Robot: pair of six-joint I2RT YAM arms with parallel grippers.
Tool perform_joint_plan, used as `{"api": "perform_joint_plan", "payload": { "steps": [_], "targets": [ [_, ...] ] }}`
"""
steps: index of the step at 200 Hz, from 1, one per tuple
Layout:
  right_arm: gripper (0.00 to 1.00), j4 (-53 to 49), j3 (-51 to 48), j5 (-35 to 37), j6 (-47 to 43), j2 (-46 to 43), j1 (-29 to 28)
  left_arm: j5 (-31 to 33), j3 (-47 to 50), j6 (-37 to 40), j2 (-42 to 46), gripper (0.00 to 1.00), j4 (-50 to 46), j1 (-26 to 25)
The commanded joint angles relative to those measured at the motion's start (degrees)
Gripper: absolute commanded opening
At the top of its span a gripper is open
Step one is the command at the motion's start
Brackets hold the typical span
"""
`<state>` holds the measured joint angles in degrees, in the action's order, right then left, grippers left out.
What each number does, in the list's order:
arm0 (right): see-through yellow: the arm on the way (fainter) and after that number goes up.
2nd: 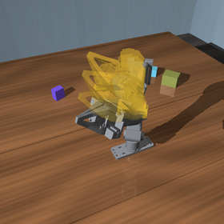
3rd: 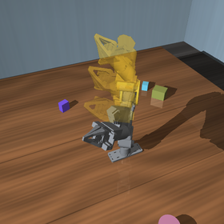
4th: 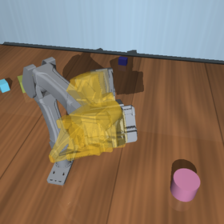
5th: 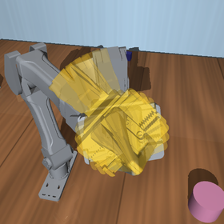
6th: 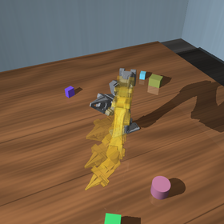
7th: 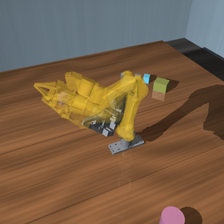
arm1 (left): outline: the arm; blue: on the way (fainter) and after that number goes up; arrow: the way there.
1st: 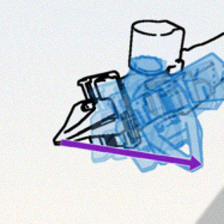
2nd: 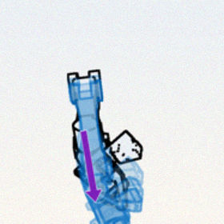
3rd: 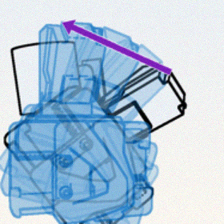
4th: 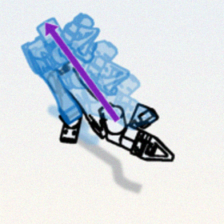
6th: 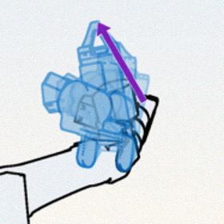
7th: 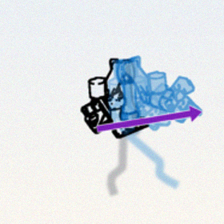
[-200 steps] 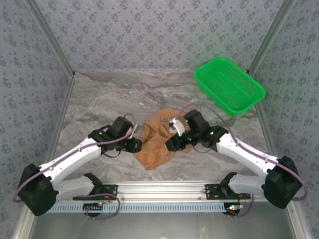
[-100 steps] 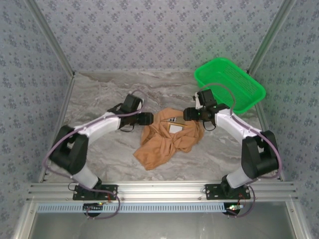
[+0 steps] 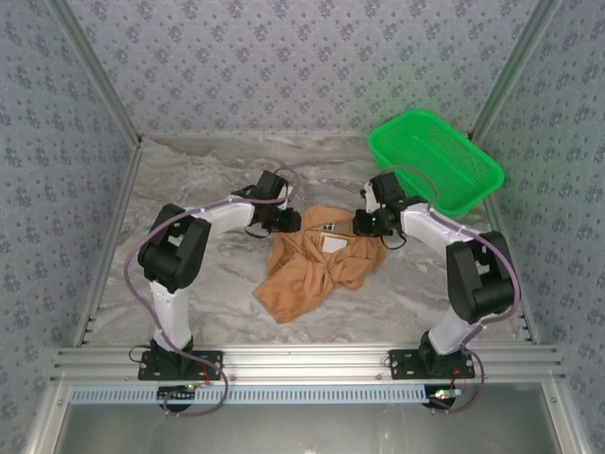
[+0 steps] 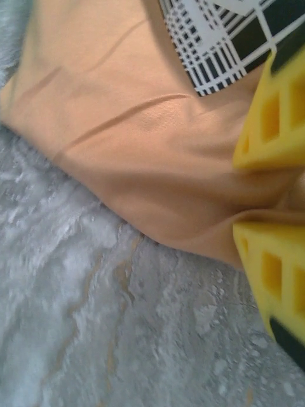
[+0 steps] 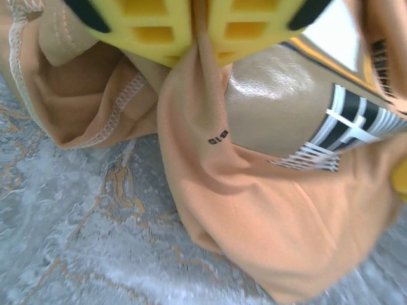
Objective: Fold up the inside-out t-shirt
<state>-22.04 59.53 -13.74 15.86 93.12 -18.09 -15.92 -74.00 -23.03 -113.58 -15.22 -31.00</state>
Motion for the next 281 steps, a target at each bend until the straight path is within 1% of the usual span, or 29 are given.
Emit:
{"api": "perform_joint_plan", "payload": {
  "steps": [1, 11, 22, 34, 68, 84, 105, 124, 136, 149, 156, 167, 175, 180, 191, 200, 208, 214, 224, 232, 241, 252, 267, 281],
  "targets": [
    [0.03, 0.5, 3.3, 1.0, -1.9, -2.8, 1.1, -3.7, -1.6, 1.3, -0.9, 0.11, -0.5, 1.3],
    [0.00, 0.5, 4.2, 1.1, -2.2, -3.1, 1.6, -4.5, -1.4, 1.3, -0.2, 0.00, 0.2, 2.1],
    [0.00, 0.5, 5.5, 1.3, -2.5, -3.5, 1.9, -5.4, -1.9, 1.7, 1.2, 0.00, 0.3, 3.1],
    [0.00, 0.0, 7.7, 1.9, -3.3, -4.2, 2.2, -4.7, -2.3, 1.9, 4.5, 0.00, 0.5, 4.6],
    [0.00, -2.6, 17.5, 7.8, -8.3, -8.4, 2.3, 1.6, -3.0, 1.6, 18.4, 0.00, 2.7, 8.7],
    [0.00, -1.7, 20.7, 10.0, -11.6, -10.9, 2.3, 3.9, -3.2, 1.1, 24.7, 0.00, 4.2, 10.1],
    [0.00, -0.9, 22.6, 9.8, -15.0, -15.0, 1.3, 6.8, -2.6, 0.8, 32.5, 0.00, 5.9, 10.7],
    [0.00, -0.4, 19.6, 11.3, -17.7, -20.7, -0.5, 6.8, 0.0, 1.3, 39.8, 0.00, 6.6, 10.7],
    [0.00, -0.5, 15.6, 12.6, -17.6, -25.7, -2.0, 4.1, 4.1, 0.9, 45.2, 0.00, 7.9, 10.5],
    [0.00, -1.5, 9.5, 13.4, -15.4, -31.6, -3.8, 2.5, 9.8, 0.6, 51.2, 0.00, 8.2, 9.7],
    [0.00, -2.0, 4.2, 13.1, -14.0, -34.8, -4.9, 1.9, 13.3, 0.6, 54.2, 0.00, 8.4, 8.7],
    [0.01, -3.5, -2.2, 12.5, -9.9, -38.8, -6.3, 0.7, 19.2, 0.1, 56.3, 0.00, 8.6, 6.8],
    [0.04, -4.5, -6.7, 12.2, -5.6, -40.9, -7.0, 0.9, 22.0, -0.1, 55.6, 0.00, 7.7, 5.4],
    [0.08, -5.1, -9.7, 12.0, -2.1, -41.8, -7.3, 1.6, 23.3, -0.5, 54.3, 0.00, 7.0, 4.6],
    [0.19, -5.8, -15.9, 10.6, 5.5, -43.1, -7.7, 0.4, 25.0, -1.7, 50.0, 0.10, 6.7, 3.6],
    [0.26, -6.5, -20.8, 10.4, 11.5, -43.7, -8.6, -1.3, 25.2, -3.0, 46.1, 0.17, 7.9, 3.0],
    [0.32, -7.2, -24.0, 11.6, 15.1, -44.6, -10.6, -2.1, 24.6, -4.1, 42.7, 0.25, 9.2, 1.9],
    [0.37, -8.7, -25.1, 13.9, 16.8, -45.2, -11.9, -2.5, 23.9, -3.9, 40.3, 0.29, 10.7, 0.7],
    [0.47, -10.6, -24.9, 17.5, 16.8, -46.5, -13.4, -1.8, 22.0, -2.8, 36.1, 0.37, 12.1, -1.4],
    [0.52, -12.1, -23.5, 19.5, 16.1, -47.3, -13.6, -1.3, 19.6, -1.8, 32.9, 0.46, 12.8, -2.8],
    [0.57, -11.9, -21.9, 21.9, 13.3, -47.3, -13.0, -0.9, 16.4, -0.5, 28.2, 0.52, 13.4, -3.9],
    [0.60, -9.6, -20.6, 23.8, 11.6, -45.6, -10.7, -1.1, 11.6, 0.2, 22.5, 0.57, 13.8, -4.4],
    [0.63, -8.7, -18.4, 23.2, 11.4, -40.2, -5.0, -2.2, 4.9, 1.1, 14.0, 0.60, 14.8, -5.0],
    [0.67, -8.5, -16.5, 23.1, 10.9, -35.2, -0.1, -2.3, -4.4, 4.9, 5.8, 0.62, 10.6, -6.5]
  ]
}}
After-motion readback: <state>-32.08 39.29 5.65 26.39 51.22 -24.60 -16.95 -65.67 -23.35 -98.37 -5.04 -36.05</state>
